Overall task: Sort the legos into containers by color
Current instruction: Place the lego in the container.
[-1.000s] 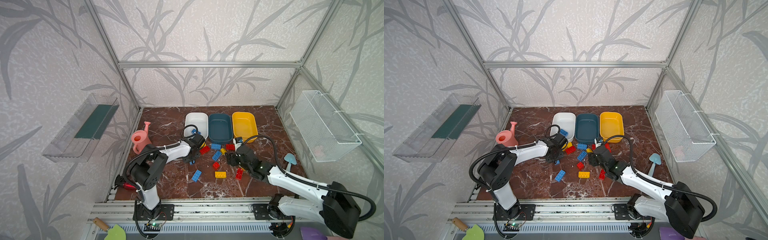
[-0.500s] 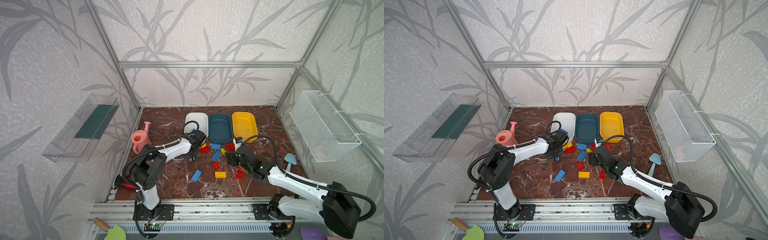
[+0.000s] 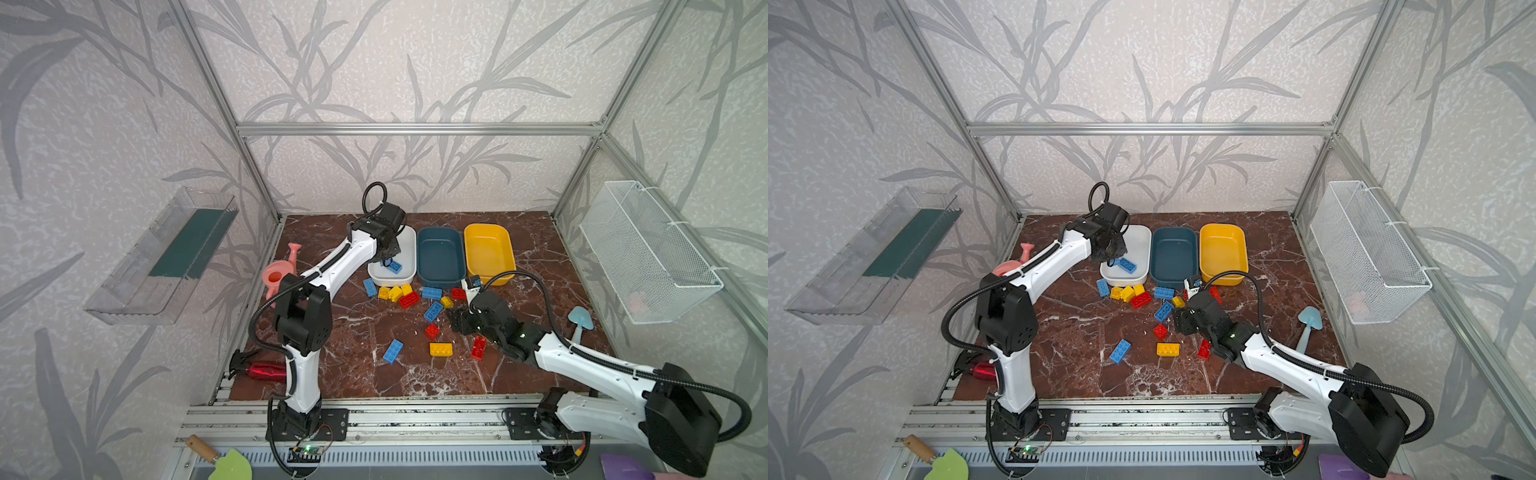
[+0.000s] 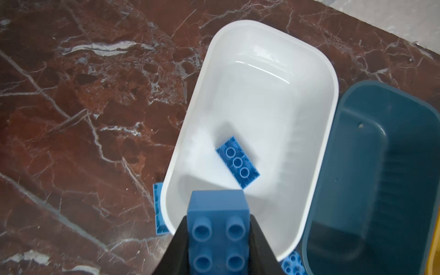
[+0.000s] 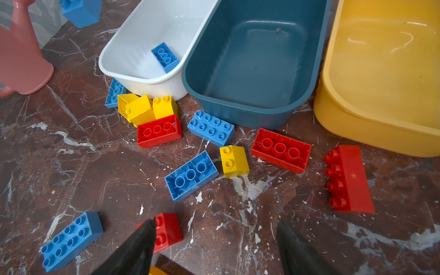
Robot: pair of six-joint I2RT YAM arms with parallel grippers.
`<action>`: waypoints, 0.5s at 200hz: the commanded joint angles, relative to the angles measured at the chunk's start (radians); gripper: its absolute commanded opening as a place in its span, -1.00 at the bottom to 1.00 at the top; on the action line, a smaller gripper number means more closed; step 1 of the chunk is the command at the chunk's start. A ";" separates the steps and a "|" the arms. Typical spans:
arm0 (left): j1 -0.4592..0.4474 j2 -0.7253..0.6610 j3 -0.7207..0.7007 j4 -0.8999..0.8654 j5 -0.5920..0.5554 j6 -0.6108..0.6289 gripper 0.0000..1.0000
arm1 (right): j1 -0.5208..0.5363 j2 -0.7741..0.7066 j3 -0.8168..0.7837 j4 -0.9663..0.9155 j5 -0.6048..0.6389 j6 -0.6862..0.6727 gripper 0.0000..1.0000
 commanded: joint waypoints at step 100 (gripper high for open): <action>0.029 0.210 0.219 -0.116 0.070 0.078 0.16 | 0.014 0.036 0.012 0.021 -0.073 -0.053 0.62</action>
